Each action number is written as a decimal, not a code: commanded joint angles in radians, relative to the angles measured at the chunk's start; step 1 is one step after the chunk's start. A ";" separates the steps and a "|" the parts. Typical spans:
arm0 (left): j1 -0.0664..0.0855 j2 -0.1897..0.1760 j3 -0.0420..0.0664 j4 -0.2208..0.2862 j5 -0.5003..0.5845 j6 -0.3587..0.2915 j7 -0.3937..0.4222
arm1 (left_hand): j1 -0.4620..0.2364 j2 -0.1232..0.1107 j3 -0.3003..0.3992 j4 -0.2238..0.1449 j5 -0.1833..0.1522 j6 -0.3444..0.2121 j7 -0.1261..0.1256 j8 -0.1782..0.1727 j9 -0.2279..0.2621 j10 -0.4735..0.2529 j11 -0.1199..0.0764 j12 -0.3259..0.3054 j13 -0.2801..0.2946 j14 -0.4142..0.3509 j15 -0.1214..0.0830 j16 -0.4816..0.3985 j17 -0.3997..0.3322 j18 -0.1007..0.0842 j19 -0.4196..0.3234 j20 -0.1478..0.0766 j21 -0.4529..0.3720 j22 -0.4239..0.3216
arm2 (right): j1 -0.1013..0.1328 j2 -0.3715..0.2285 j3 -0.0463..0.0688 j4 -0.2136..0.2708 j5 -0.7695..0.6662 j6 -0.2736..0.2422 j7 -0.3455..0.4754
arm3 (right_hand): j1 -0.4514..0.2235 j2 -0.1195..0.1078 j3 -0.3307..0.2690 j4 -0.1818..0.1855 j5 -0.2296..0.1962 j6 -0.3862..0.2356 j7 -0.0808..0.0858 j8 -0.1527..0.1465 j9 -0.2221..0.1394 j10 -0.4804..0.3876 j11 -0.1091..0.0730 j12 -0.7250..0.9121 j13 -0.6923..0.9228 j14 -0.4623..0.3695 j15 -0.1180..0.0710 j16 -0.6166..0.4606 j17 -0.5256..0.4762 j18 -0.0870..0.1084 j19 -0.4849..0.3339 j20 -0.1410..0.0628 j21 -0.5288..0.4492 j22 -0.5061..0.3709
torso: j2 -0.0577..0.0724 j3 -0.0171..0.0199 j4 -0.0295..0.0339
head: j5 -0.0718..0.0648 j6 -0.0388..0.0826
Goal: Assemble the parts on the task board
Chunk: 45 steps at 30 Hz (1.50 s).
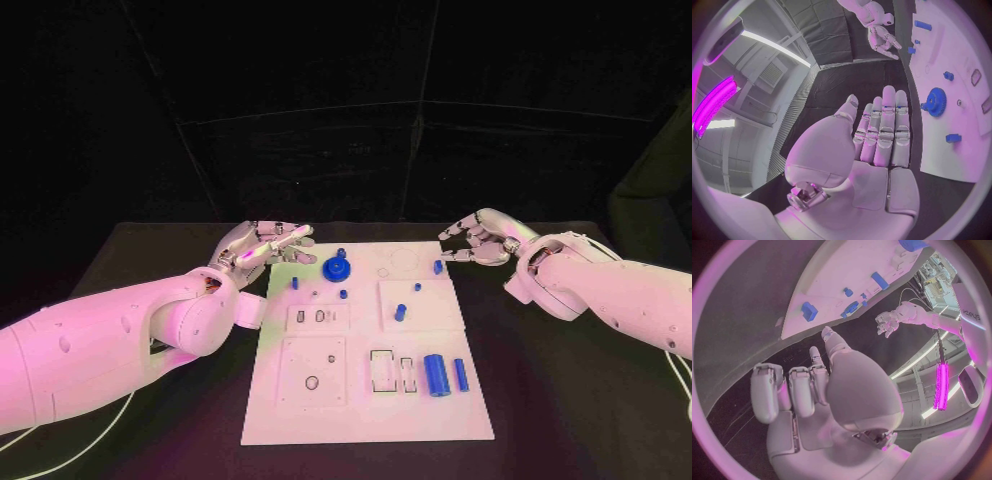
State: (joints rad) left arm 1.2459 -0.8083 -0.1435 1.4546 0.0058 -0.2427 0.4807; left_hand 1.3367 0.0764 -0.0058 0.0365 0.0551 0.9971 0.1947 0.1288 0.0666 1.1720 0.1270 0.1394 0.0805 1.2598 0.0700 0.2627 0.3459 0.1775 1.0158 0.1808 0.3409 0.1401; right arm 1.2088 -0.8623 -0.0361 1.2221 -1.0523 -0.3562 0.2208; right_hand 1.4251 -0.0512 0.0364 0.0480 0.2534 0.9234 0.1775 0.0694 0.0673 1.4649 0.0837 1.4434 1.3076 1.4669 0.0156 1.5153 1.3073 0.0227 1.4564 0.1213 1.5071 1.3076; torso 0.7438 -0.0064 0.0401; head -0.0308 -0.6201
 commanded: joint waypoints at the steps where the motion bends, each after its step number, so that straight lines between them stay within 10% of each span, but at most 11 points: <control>1: 0.000 0.003 0.000 -0.002 0.000 0.015 -0.005 | 0.007 0.006 0.000 -0.004 0.000 -0.005 0.001 -0.003 -0.001 -0.005 -0.001 -0.005 -0.001 -0.003 -0.003 -0.003 0.001 0.006 0.008 0.001 -0.005 -0.001 | 0.001 0.004 0.000 -0.016 0.010 0.033 0.037 | 0.003 -0.006 -0.001 -0.006 0.001 -0.009 -0.002 -0.004 -0.002 0.004 0.004 0.001 0.138 0.075 -0.004 0.006 0.135 0.013 0.006 0.000 -0.001 0.113 | 0.000 -0.0007 0.0001 | -0.003 -0.001; 45: -0.003 0.011 0.000 -0.012 0.000 0.016 -0.006 | 0.011 0.006 0.002 -0.009 0.000 -0.005 0.001 -0.003 -0.001 -0.005 -0.001 -0.006 -0.002 -0.003 -0.003 -0.004 0.003 0.006 0.008 0.001 -0.005 -0.002 | -0.034 0.019 0.000 -0.050 -0.052 0.091 0.016 | -0.011 0.005 -0.003 -0.018 0.012 0.006 -0.003 0.008 0.003 0.007 0.004 0.006 0.142 0.078 -0.002 0.009 0.146 0.012 0.011 0.003 0.001 0.119 | -0.001 -0.0041 0.0018 | -0.005 -0.013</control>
State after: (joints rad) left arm 1.2423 -0.7972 -0.1446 1.4418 0.0058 -0.2391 0.4807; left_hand 1.3408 0.0805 -0.0022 0.0329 0.0551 0.9971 0.1946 0.1288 0.0666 1.1720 0.1270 0.1394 0.0801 1.2598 0.0699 0.2626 0.3473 0.1775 1.0158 0.1808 0.3409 0.1395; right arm 1.1743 -0.8432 -0.0363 1.1716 -1.0917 -0.2821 0.2406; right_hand 1.4209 -0.0470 0.0365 0.0341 0.2706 0.9201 0.1739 0.0737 0.0692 1.4649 0.0838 1.4434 1.3077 1.4669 0.0158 1.5189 1.3077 0.0229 1.4602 0.1251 1.5071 1.3074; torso 0.7433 -0.0097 0.0412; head -0.0374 -0.6338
